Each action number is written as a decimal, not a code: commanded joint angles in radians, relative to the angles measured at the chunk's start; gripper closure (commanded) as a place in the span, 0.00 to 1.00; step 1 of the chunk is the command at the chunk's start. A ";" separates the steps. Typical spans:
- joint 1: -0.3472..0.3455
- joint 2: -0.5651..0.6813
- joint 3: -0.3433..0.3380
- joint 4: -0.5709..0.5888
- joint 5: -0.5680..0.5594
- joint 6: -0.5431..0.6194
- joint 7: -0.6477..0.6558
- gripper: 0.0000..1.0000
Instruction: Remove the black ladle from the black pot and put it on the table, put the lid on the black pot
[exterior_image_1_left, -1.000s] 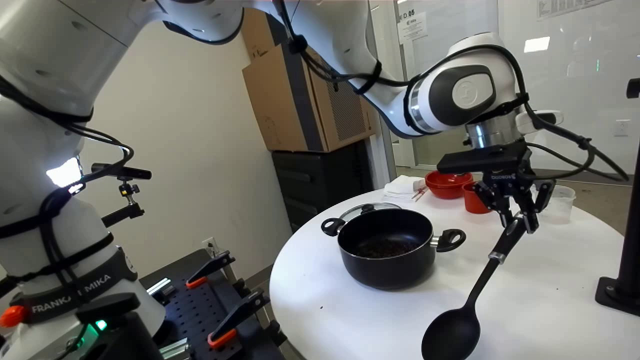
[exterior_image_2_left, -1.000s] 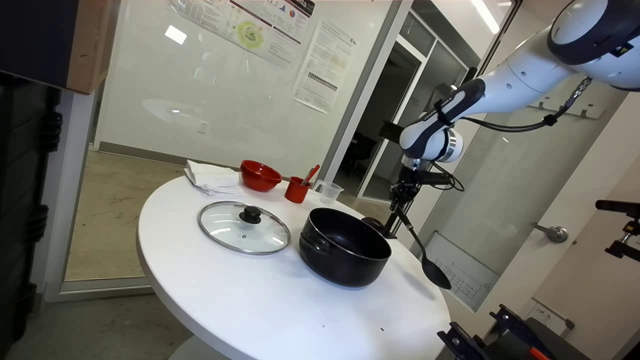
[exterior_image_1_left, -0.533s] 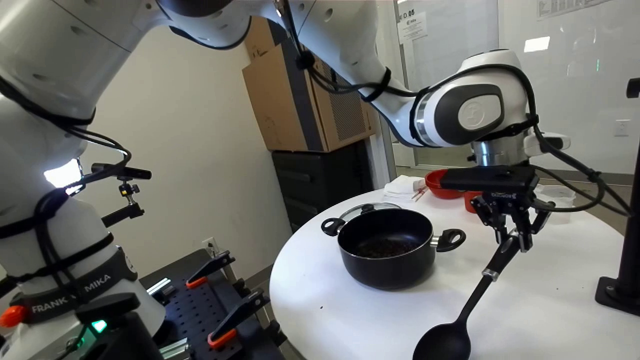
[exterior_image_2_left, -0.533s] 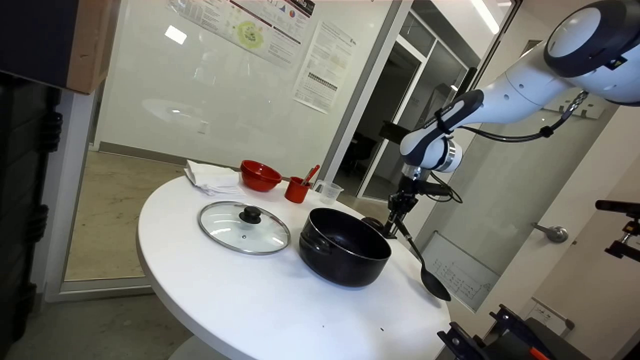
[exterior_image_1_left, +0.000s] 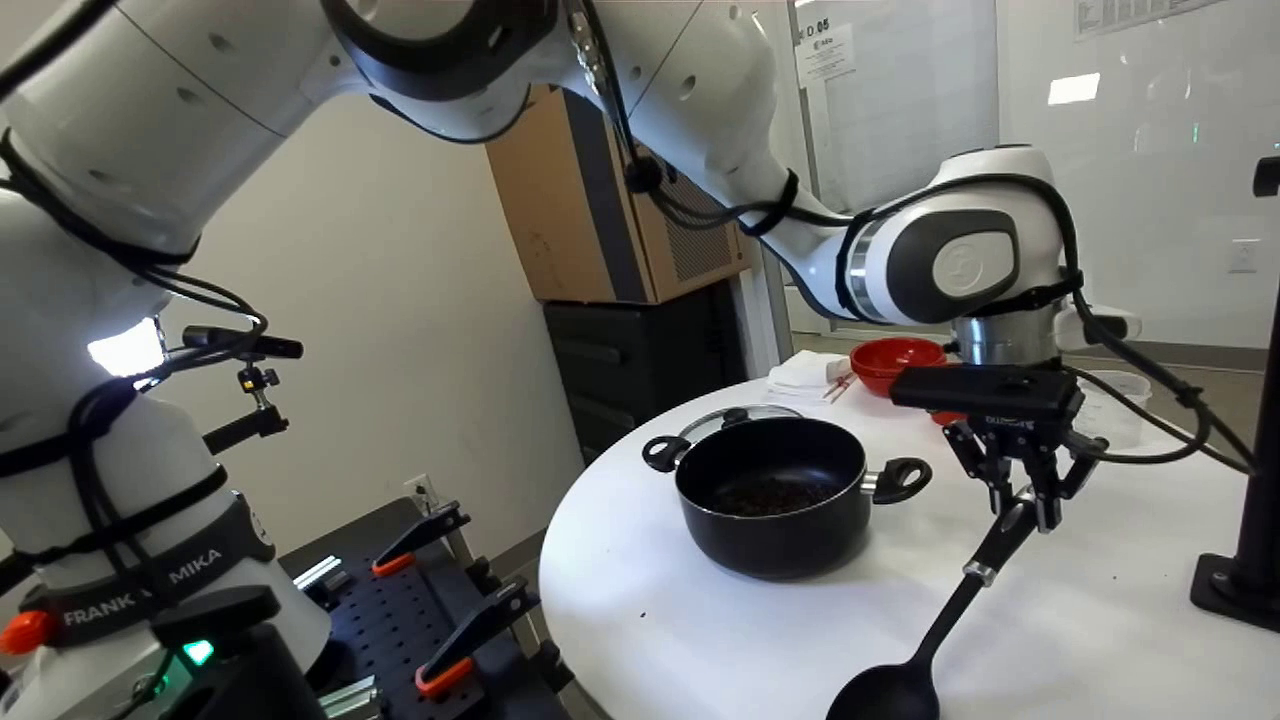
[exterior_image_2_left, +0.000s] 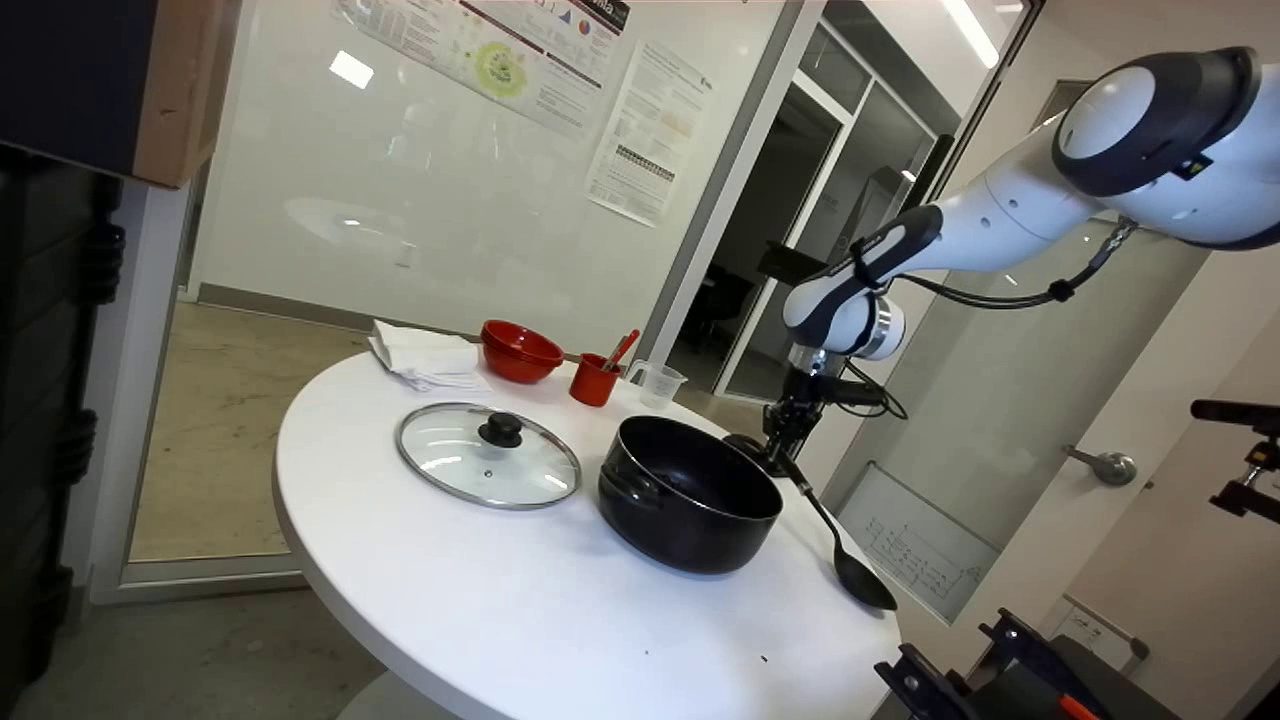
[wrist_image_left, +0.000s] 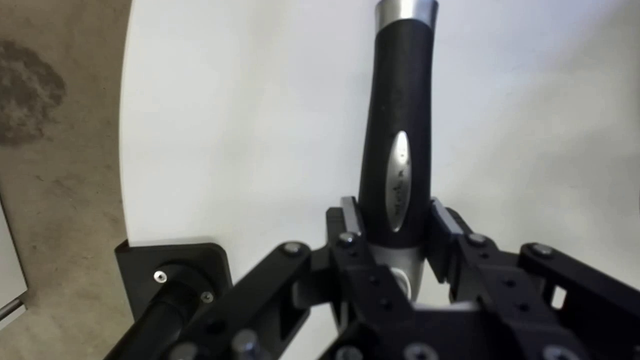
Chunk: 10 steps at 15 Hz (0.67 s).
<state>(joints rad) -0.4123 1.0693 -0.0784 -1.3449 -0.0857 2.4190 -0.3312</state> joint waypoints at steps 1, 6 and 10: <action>0.010 0.096 -0.012 0.139 0.020 -0.077 0.030 0.92; 0.024 0.153 -0.013 0.217 0.008 -0.090 0.028 0.92; 0.020 0.195 -0.019 0.268 0.011 -0.165 0.032 0.92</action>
<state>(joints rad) -0.3971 1.2069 -0.0805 -1.1635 -0.0853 2.3253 -0.3128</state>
